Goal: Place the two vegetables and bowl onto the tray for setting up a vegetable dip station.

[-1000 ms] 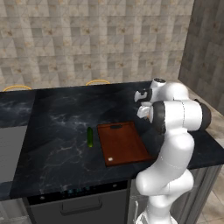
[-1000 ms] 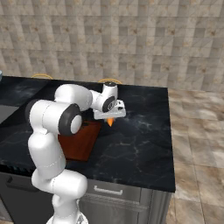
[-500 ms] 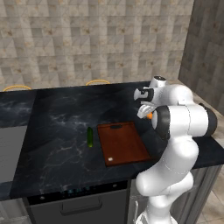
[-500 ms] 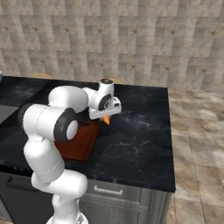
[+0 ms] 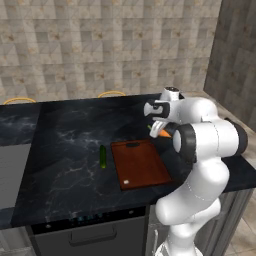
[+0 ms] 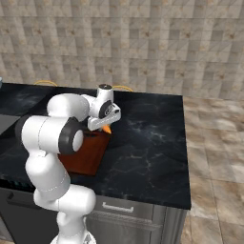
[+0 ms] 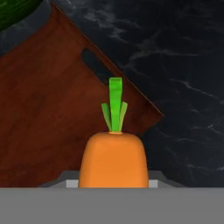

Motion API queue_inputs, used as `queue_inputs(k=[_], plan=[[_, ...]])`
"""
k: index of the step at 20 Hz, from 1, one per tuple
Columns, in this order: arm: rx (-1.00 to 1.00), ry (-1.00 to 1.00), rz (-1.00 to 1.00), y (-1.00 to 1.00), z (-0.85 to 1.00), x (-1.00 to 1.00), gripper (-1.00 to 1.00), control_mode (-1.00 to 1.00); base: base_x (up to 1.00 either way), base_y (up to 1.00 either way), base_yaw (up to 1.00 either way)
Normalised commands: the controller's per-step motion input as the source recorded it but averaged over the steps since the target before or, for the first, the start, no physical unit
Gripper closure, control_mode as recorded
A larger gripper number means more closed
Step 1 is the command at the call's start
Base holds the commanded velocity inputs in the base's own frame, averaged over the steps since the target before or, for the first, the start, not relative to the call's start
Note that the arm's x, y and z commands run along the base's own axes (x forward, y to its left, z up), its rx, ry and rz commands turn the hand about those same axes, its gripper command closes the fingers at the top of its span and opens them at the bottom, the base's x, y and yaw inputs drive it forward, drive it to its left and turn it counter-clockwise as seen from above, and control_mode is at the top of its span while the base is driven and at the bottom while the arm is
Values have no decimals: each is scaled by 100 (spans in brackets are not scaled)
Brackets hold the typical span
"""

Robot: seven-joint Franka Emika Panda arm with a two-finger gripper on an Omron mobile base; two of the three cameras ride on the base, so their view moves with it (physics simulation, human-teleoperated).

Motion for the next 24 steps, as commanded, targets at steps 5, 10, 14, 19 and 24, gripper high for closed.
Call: queue_inputs(k=[5, 10, 14, 19, 24], plan=[[-7, -1, 17, 57, 0, 0, 100, -100, 0, 0, 0], [-3, -9, 19, 37, 0, 2, 100, -100, 0, 0, 0], [0, -9, 23, 18, -8, 16, 100, -100, 0, 0, 0], [0, -9, 25, 8, -15, 20, 100, -100, 0, 0, 0], [-1, -3, 20, 16, -19, 5, 100, -100, 0, 0, 0]])
